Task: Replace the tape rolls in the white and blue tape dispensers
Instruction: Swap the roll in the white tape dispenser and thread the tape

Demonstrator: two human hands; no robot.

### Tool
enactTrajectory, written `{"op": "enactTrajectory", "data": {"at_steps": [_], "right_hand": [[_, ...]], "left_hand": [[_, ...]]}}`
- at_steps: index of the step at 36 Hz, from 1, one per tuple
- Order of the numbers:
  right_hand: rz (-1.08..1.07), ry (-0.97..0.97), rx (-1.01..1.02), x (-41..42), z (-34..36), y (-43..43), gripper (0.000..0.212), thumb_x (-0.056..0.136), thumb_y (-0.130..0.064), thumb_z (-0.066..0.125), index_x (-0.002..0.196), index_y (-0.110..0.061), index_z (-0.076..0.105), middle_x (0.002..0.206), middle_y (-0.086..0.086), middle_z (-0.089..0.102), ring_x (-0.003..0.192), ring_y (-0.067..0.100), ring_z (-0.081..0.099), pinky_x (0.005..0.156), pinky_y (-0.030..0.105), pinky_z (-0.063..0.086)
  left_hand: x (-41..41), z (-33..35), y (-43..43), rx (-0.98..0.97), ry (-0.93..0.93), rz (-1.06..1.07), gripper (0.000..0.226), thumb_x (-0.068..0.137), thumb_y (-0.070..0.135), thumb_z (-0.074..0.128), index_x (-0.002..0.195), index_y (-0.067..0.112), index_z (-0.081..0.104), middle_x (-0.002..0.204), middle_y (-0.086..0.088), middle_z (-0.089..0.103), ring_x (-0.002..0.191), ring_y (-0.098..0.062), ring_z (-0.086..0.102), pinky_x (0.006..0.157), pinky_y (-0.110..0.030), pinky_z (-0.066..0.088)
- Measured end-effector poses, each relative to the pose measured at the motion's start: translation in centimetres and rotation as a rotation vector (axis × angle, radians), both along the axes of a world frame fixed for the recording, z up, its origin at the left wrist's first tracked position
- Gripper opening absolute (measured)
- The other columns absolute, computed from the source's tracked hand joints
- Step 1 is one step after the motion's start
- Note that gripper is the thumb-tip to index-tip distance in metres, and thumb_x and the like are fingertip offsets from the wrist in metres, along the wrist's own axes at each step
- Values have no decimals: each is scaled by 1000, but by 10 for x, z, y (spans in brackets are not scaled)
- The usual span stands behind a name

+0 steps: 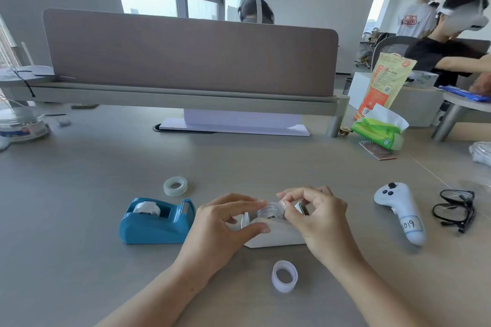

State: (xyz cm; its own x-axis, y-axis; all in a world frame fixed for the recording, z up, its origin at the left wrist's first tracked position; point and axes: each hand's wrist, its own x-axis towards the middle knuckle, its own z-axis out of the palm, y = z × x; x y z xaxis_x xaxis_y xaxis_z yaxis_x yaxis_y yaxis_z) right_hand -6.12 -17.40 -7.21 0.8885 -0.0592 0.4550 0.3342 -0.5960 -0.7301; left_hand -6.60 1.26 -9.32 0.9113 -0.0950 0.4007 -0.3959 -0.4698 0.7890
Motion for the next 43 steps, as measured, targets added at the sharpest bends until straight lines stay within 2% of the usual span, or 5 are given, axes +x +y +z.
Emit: {"op": "enactTrajectory", "data": {"at_steps": [9, 14, 20, 26, 43], "right_hand": [[66, 139, 42, 0, 6, -6, 8, 77, -33, 73, 76, -40, 70, 95, -38, 69, 114, 15, 50, 106, 39, 35], [85, 183, 42, 1, 5, -8, 10, 73, -38, 79, 73, -38, 69, 99, -41, 67, 118, 11, 47, 97, 26, 30], [64, 165, 69, 5, 4, -10, 13, 77, -29, 77, 71, -33, 67, 94, -38, 70, 118, 5, 52, 111, 45, 29], [55, 214, 150, 8, 4, -13, 23, 65, -52, 60, 73, -33, 70, 95, -31, 73, 119, 15, 57, 109, 47, 37], [47, 242, 20, 4, 9, -9, 5, 72, -47, 78, 70, -50, 75, 98, -30, 72, 127, -5, 42, 100, 28, 11]], "left_hand": [[0, 1, 1, 7, -16, -15, 43, 60, 64, 71, 99, 48, 74, 100, 26, 72, 96, 3, 64, 72, -12, 51], [0, 2, 0, 16, -5, -19, 42, 61, 59, 74, 100, 45, 75, 100, 25, 72, 97, 4, 64, 73, -8, 49], [0, 1, 1, 19, 15, -18, 43, 61, 59, 73, 101, 45, 75, 100, 28, 71, 96, 4, 64, 74, -9, 49], [0, 2, 2, 20, 22, -18, 36, 64, 50, 80, 100, 47, 74, 100, 29, 71, 94, 5, 63, 73, -7, 47], [1, 0, 2, 20, 0, -8, 36, 63, 54, 79, 98, 46, 75, 103, 31, 70, 96, 2, 66, 74, -9, 49]]}}
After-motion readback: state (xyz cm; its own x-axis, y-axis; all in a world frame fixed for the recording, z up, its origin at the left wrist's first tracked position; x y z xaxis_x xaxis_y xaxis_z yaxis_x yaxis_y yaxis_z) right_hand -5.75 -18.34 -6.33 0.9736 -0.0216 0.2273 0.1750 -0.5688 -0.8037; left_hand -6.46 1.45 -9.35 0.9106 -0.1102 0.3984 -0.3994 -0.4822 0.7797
